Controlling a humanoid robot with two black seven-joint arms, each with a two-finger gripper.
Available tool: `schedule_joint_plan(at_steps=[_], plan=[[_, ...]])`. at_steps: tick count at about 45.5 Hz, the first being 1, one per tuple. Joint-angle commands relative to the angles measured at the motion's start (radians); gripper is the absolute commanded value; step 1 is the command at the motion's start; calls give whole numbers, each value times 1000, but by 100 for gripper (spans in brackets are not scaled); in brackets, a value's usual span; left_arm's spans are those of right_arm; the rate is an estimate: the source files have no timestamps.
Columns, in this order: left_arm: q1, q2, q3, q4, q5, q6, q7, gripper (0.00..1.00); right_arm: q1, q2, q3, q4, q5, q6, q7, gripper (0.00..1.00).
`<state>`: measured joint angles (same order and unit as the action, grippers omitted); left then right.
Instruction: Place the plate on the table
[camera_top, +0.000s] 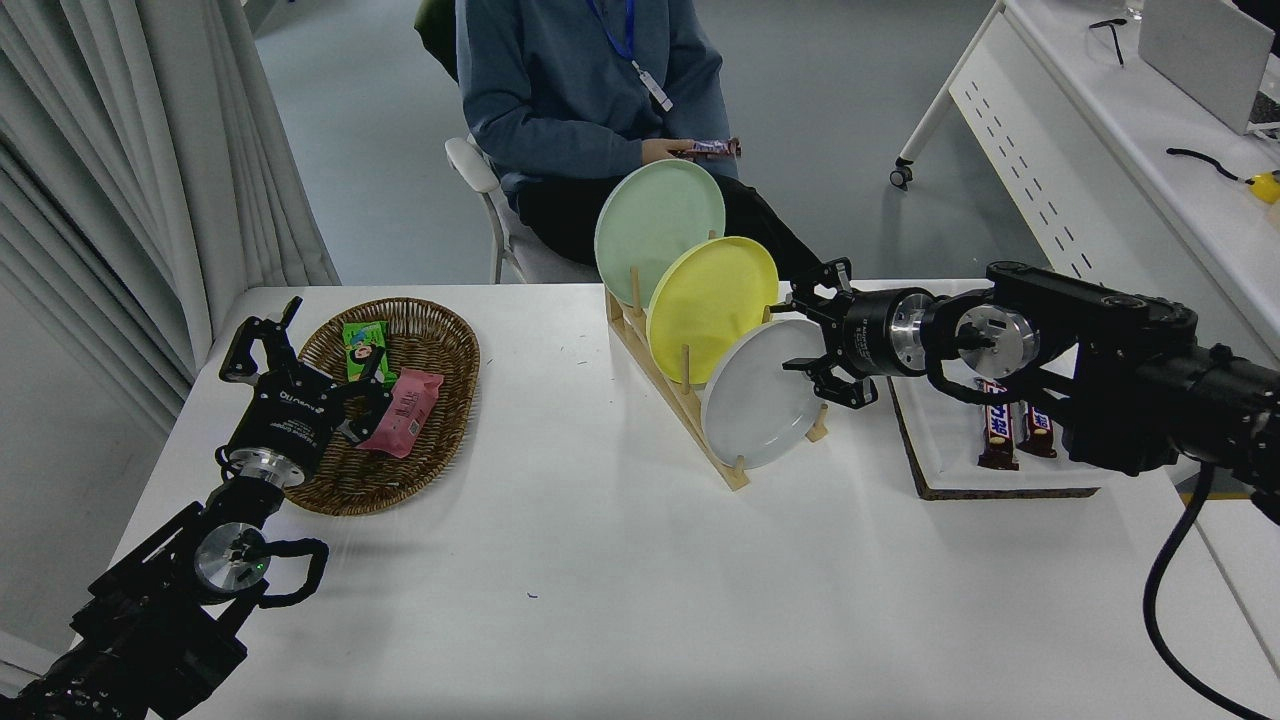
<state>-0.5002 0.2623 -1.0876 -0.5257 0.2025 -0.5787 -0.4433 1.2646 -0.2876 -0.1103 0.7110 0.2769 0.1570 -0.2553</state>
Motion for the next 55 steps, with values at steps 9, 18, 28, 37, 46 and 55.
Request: schedule_joint_plan(at_steps=[9,18,28,37,46,55], plan=[[0,0,0,0,0,-1,0,100,-1,30,18,-12,1,-5,-1,45],[0,0,0,0,0,0,0,100,-2,30,18,-21,-1,-14,-1,41],[0,0,0,1,0,-1,0,100,-1,30,20,-27,4,-14,-2,39],[0,0,0,0,0,0,0,100,-1,27,17,-24,16,-8,-9,28],[0,0,0,0,0,0,0,100,10,22,20,-22,18,-5,-28,23],[0,0,0,1,0,-1,0,100,15,22,23,-22,21,-5,-42,20]])
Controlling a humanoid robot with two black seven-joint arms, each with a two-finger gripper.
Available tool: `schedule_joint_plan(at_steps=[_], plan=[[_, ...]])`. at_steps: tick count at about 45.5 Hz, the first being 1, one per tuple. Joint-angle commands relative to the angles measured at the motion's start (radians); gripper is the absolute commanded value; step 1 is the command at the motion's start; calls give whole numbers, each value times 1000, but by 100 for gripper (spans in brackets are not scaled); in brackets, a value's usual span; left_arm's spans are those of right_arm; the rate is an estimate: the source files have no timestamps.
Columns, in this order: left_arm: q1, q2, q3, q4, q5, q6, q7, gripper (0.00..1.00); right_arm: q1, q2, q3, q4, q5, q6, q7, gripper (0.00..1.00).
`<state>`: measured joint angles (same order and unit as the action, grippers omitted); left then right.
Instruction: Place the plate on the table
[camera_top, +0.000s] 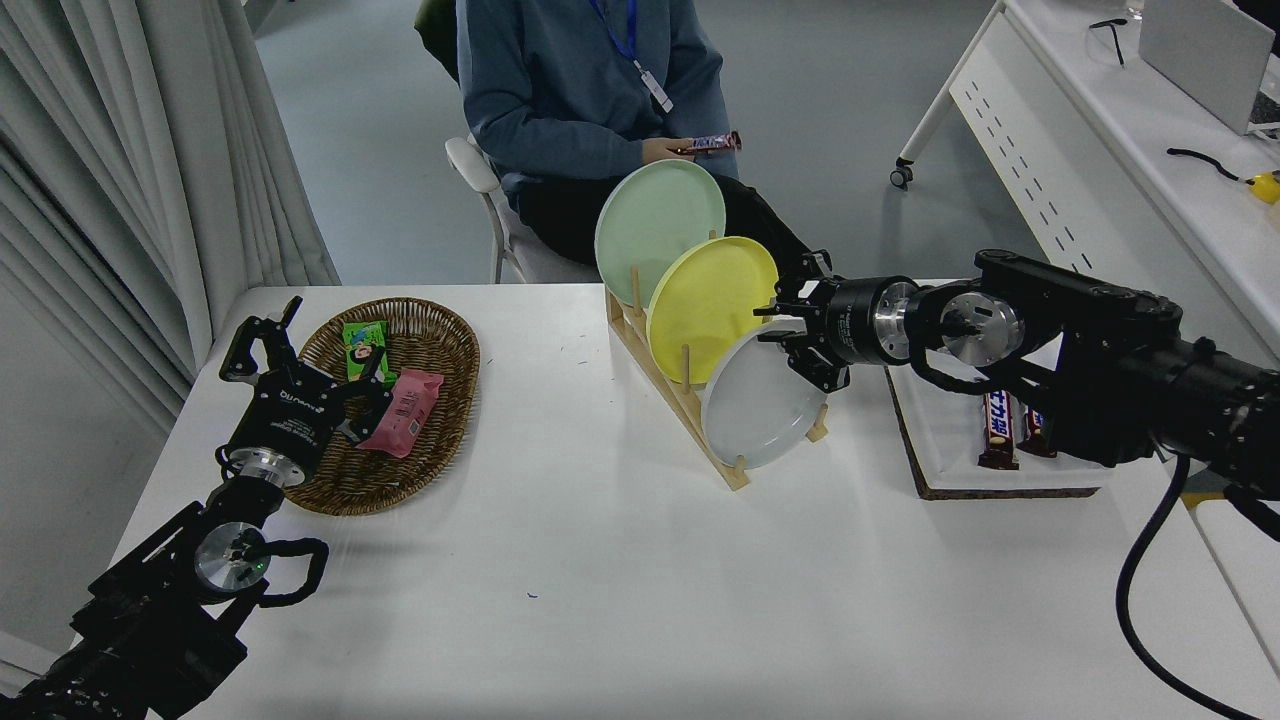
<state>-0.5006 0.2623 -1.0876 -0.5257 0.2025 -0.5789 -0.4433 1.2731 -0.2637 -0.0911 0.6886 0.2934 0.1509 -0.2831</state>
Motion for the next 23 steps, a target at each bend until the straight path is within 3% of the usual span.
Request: schedule_joint_plan(at_steps=[1,6,23], plan=[[-1,0,0,0,0,1,0,100,6,-2,4,0,6,-1,-16,19],[0,0,0,1,0,1,0,100,8,-2,2,-1,24,-1,-33,11],[0,0,0,1,0,1,0,100,14,-5,2,-1,27,-2,-37,11]])
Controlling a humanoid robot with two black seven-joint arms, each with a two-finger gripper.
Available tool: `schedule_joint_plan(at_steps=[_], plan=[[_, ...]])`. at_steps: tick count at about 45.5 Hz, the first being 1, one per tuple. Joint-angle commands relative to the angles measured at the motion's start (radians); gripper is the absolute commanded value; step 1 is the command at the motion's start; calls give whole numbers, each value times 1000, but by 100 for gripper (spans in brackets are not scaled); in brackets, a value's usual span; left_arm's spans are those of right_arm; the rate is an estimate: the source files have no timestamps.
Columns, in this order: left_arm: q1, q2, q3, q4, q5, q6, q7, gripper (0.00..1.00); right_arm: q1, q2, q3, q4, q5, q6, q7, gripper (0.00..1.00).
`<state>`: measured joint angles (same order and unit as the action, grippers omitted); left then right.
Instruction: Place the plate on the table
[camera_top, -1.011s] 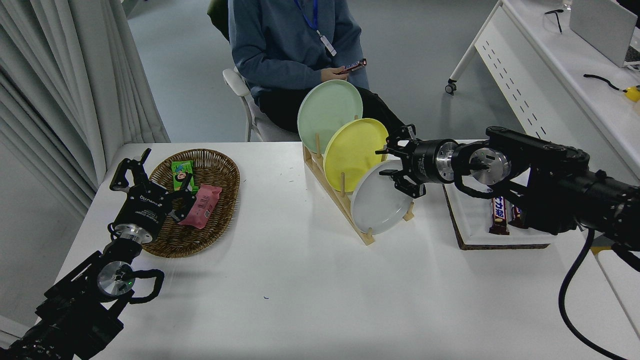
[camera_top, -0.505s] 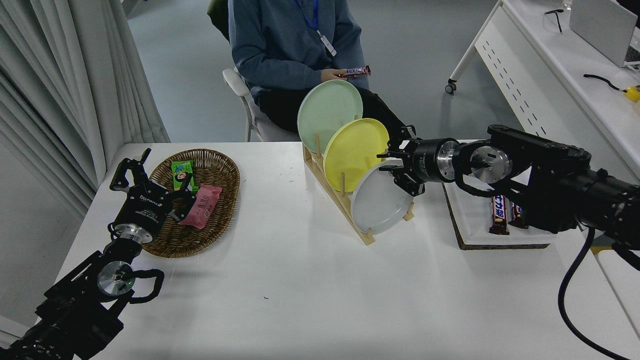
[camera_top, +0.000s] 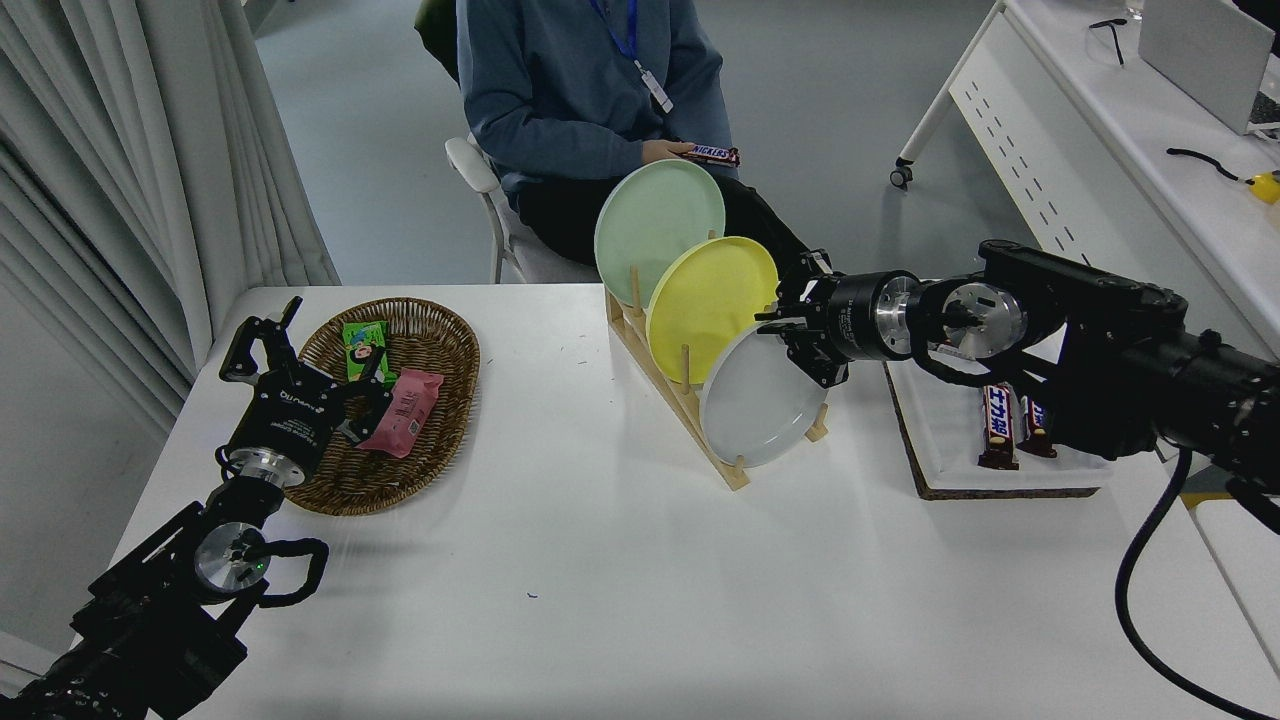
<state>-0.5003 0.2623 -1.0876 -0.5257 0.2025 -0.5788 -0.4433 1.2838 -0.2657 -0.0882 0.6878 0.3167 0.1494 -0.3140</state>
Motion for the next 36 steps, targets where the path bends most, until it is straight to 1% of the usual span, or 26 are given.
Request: schedule_joint_plan(at_steps=[1,5,10,24,36], plan=[[0,0,0,1,0,0,0,100,3,-3,-1,-1,4,-1,-7,11],[-1,0,0,1,0,-1,0,100,5,-6,-1,-1,4,-1,-8,11],[0,0,0,0,0,-1,0,100,5,-12,-1,1,4,-1,-20,5],[0,0,0,0,0,0,0,100,8,-15,1,1,2,4,-22,5],[0,0,0,0,0,0,0,100,26,-44,30,2,2,9,-22,4]])
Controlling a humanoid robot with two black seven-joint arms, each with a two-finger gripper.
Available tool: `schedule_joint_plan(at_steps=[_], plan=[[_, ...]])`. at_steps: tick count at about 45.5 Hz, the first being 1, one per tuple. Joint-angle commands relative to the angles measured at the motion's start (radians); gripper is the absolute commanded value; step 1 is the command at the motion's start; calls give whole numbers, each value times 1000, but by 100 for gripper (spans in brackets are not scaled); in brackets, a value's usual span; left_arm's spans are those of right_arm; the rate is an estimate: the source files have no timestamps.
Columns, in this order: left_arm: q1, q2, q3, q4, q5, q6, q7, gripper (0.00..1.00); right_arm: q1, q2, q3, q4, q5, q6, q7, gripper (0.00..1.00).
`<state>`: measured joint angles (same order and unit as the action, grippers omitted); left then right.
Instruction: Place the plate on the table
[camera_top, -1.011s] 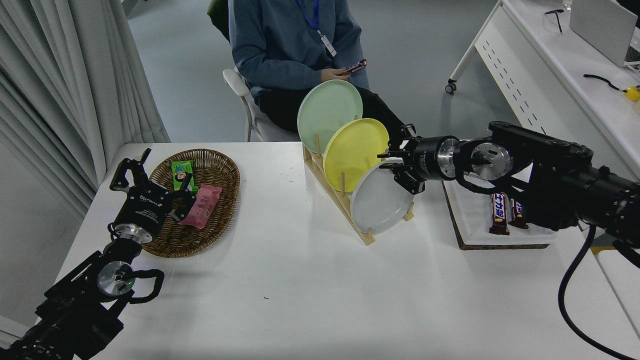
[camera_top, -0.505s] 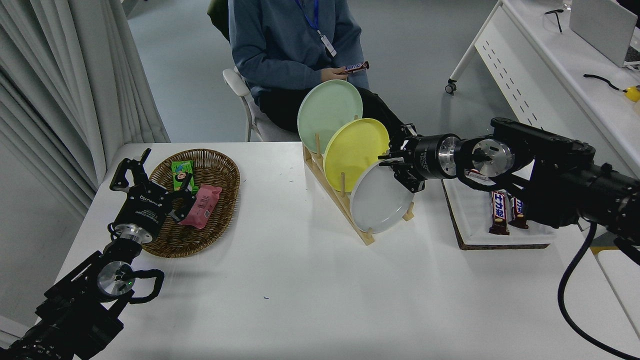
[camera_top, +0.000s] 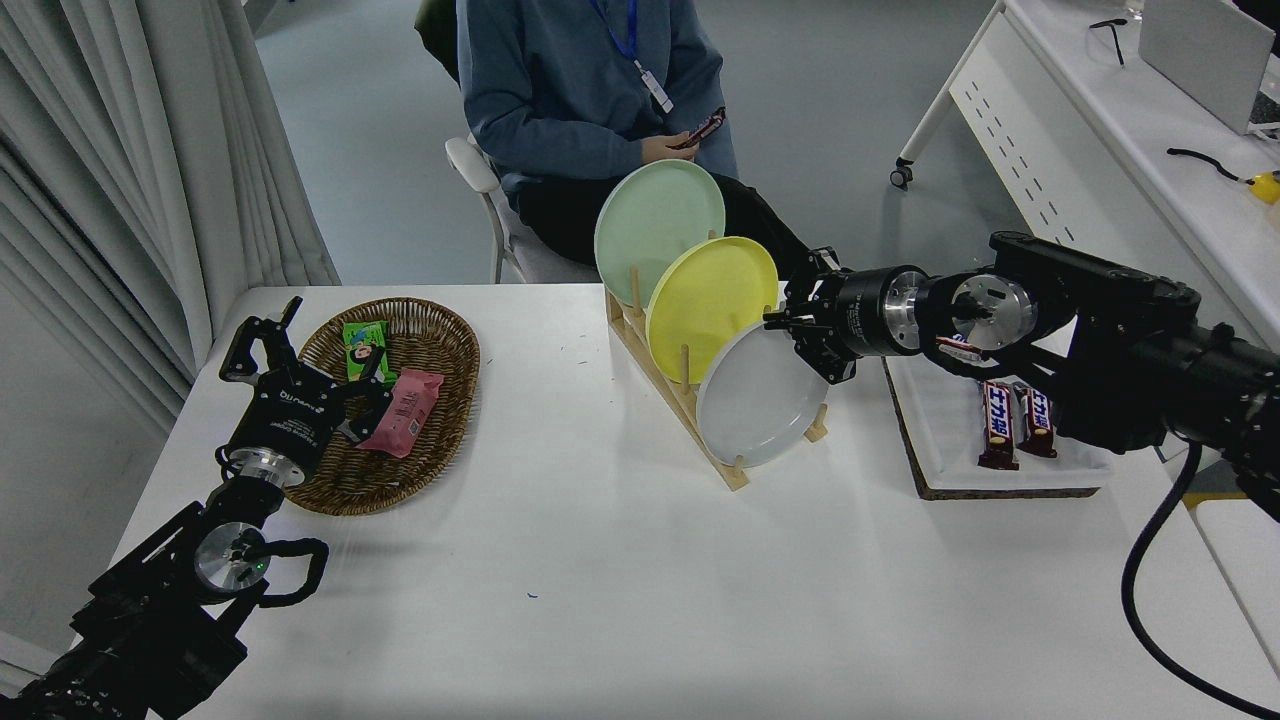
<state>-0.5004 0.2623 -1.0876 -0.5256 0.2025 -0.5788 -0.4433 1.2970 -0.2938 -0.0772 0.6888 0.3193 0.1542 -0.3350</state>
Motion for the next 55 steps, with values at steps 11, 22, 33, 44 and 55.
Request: schedule_joint_plan(at_steps=[11,22,33,44,55], plan=[[0,0,0,0,0,1,0,100,33,-53,19,15,0,7,-2,4],[0,0,0,1,0,1,0,100,70,-71,20,43,0,14,-2,0],[0,0,0,0,0,-1,0,100,105,-119,20,98,3,48,-2,0],[0,0,0,1,0,1,0,100,148,-180,53,195,4,48,-1,0],[0,0,0,0,0,1,0,100,160,-254,126,300,20,38,-4,0]])
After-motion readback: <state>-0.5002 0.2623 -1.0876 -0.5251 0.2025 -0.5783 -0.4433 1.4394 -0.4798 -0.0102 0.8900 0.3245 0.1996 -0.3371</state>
